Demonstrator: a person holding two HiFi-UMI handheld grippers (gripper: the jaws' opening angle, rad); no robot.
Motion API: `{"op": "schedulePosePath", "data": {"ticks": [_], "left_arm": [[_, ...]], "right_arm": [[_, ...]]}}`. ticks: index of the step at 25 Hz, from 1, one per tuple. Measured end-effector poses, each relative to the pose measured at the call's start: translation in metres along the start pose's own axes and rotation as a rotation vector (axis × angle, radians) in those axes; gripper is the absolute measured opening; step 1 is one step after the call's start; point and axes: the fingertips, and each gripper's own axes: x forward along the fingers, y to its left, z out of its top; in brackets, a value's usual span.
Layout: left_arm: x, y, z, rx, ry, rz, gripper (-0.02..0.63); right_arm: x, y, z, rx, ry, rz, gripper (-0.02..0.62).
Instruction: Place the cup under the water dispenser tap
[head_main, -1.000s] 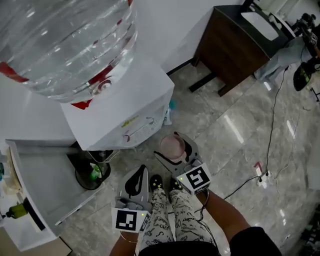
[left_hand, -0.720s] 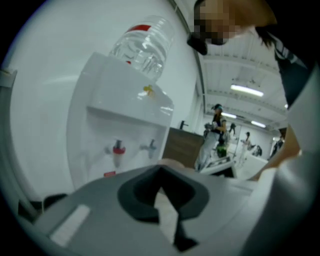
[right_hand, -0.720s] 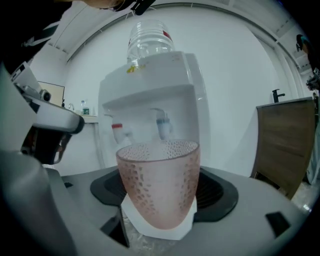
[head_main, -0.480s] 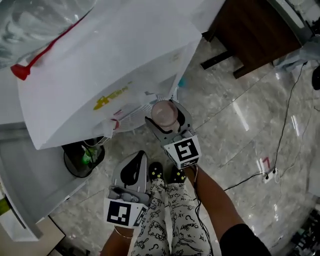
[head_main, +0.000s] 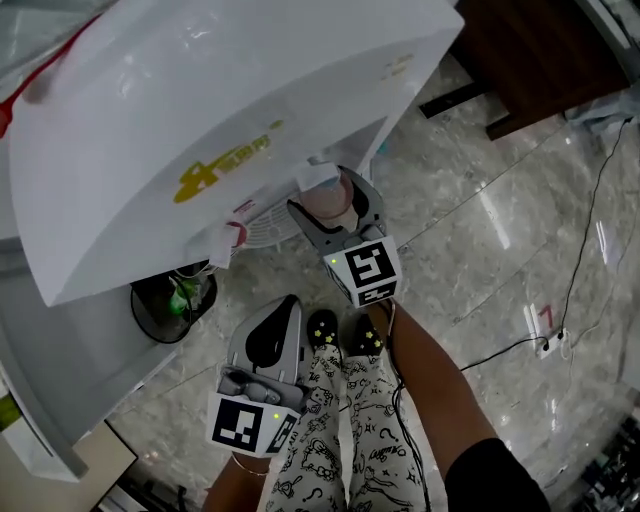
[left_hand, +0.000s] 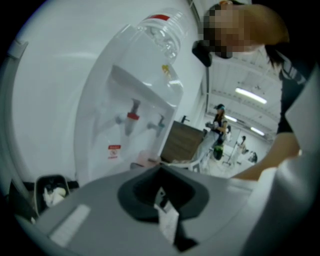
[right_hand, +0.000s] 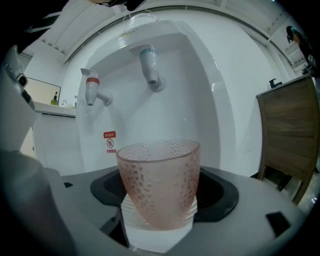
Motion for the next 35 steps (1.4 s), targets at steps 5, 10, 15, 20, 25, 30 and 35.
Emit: {"op": "schedulePosePath", "data": {"ticks": [5, 10, 15, 20, 25, 30, 35], "left_arm": [[0.002, 0.002, -0.001, -0.02, 0.003, -0.002, -0.006], [0.004, -0.006, 0.001, -0.036, 0.002, -0.045, -0.006], [0.007, -0.006, 0.001, -0.099, -0.002, -0.049, -0.006], [0.008, -0.007, 0.002, -0.156, -0.008, -0.055, -0.006], [0.007, -0.007, 0.001, -0.239, -0.007, -0.062, -0.006], [0.008, -0.011, 0.007, -0.241, -0.025, -0.071, -0.006], [0.01, -0.015, 0.005, -0.264, -0.022, -0.079, -0.006]], "right_arm": [[0.005, 0.003, -0.005, -0.002, 0.011, 0.002, 0.368], [0.005, 0.0, -0.005, 0.033, 0.012, 0.01, 0.368], [0.006, 0.007, -0.009, 0.001, 0.058, 0.046, 0.37], [0.006, 0.006, -0.008, 0.002, 0.062, 0.043, 0.377], [0.004, 0.005, -0.005, 0.02, 0.06, 0.031, 0.382], [0.0, 0.004, -0.005, 0.023, 0.063, 0.037, 0.382], [-0.004, 0.007, -0.005, 0.042, 0.057, 0.053, 0.382]]}}
